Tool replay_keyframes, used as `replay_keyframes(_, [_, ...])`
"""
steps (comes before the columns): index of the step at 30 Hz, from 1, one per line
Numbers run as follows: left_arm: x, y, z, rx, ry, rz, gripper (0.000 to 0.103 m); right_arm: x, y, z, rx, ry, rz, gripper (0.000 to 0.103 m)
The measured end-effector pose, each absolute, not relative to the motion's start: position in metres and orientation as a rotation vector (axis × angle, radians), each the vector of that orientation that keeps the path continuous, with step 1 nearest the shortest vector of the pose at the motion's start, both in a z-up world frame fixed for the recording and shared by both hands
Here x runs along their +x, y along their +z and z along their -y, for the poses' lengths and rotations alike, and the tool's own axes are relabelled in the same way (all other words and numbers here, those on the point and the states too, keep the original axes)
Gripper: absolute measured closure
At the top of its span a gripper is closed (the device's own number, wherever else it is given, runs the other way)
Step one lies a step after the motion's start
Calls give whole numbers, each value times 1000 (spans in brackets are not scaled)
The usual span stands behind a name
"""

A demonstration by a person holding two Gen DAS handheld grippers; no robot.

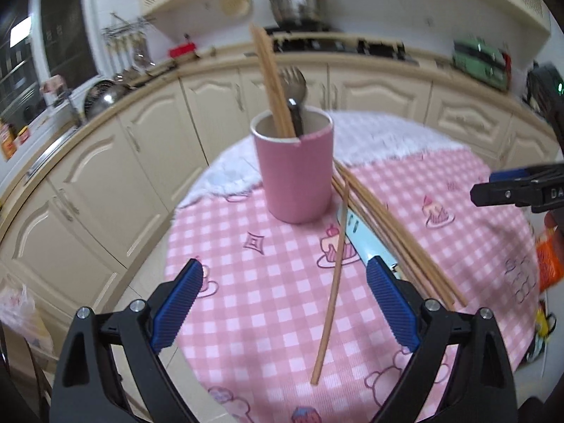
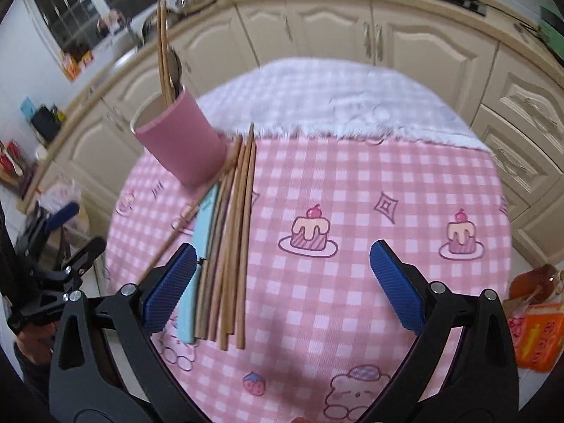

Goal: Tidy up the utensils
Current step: 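Open both tools and move them back over the remaining chopsticks, then grasp a chopstick with the right tool while the left tool grasps another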

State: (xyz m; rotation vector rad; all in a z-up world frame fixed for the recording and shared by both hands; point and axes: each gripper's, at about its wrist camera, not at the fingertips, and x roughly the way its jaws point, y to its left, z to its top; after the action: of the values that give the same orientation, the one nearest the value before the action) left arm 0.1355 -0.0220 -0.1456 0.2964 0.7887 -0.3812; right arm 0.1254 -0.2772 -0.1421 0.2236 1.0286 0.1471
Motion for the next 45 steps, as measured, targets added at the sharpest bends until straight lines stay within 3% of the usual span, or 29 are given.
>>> replay_keyframes(12, [190,-193,61,434,-456,-968,11,157,-164,276,128,157,-1132,6])
replay_keyframes(34, [201,-208,70,499,-476,-991,11,194,-200,236,-103,98,-1221,7])
replay_keyframes(43, [203,-210,70,496,-474,-1001,11,204,-207,225,-103,130,-1239,10])
replay_keyframes(45, [202,-210,70,501,-475,-1002,11,202,-206,228,-88,128,-1237,15])
